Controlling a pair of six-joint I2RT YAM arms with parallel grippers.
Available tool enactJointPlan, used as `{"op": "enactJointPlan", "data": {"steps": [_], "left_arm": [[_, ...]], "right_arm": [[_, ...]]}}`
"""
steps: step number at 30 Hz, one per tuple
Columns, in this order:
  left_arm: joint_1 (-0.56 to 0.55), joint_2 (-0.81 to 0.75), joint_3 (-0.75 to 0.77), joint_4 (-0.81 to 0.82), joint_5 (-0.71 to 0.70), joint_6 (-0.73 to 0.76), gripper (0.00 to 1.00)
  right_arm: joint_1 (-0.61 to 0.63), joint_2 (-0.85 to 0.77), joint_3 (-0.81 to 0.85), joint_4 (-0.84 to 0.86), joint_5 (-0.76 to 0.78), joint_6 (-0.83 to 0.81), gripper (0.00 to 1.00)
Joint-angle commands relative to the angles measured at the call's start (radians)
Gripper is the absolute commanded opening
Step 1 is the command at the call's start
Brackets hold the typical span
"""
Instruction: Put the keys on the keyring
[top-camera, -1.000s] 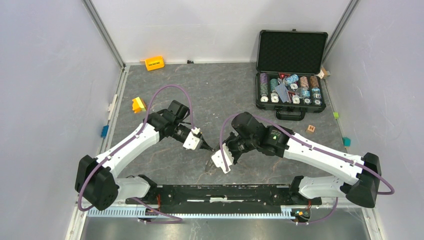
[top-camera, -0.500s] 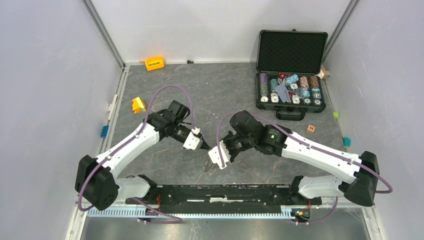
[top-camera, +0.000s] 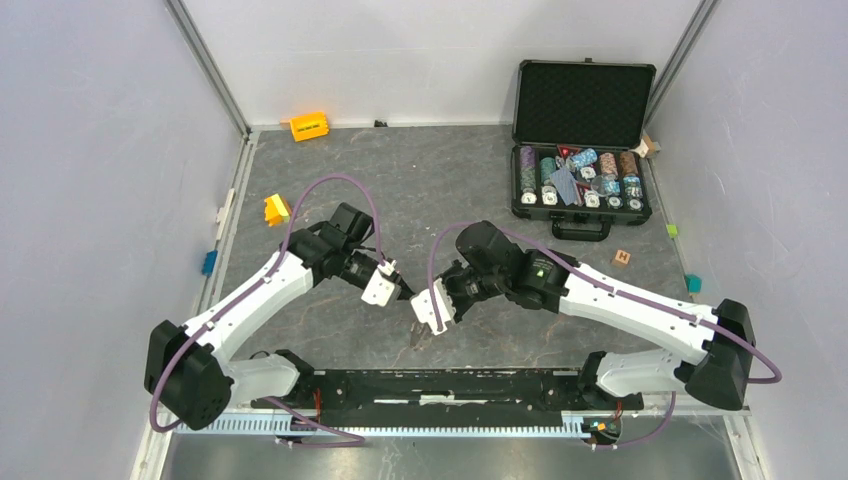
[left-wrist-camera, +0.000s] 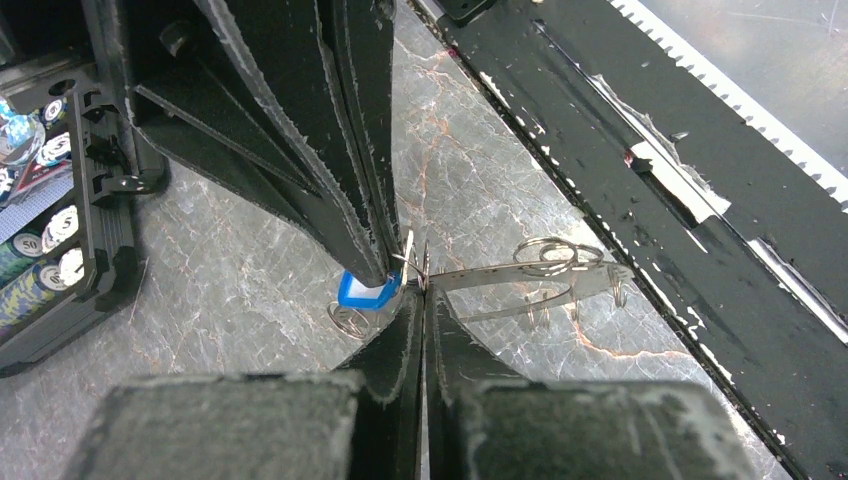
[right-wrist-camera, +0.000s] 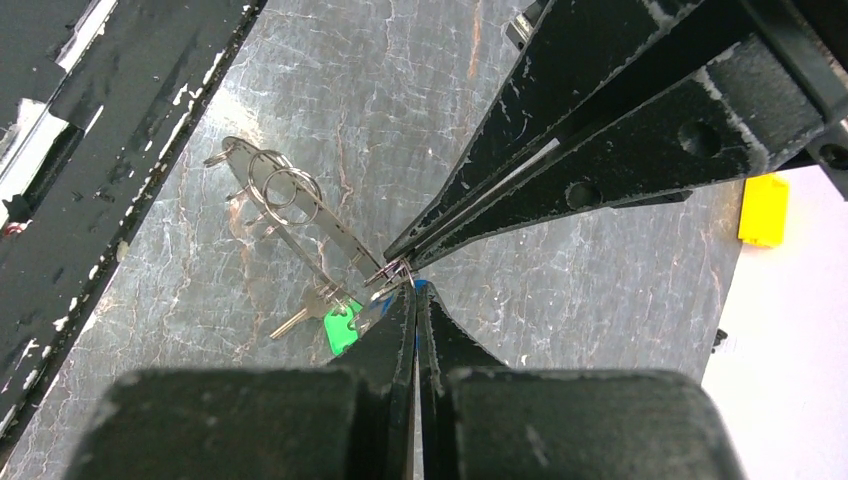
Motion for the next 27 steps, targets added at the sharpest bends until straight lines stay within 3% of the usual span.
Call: {"op": "enactJointPlan", "data": {"steps": [1,15,27], "left_arm": [[-0.012,-0.046,-0.011,0.02,0.086,0.063,0.02],[-0.016,-0.062,-0.037,0.02,0.105,0.092,0.02],[-0.01,-0.079,-0.037,0.018,0.153,0.095,0.02]], "right_arm": [[0.004,0.025,0.008,0.059,0.031,-0.009,0.0],[0.004,0.08,0.081,0.048,0.037,0.071,0.0],[0.004,0.069,0.039,0.095,0.068,0.125,0.07]]}}
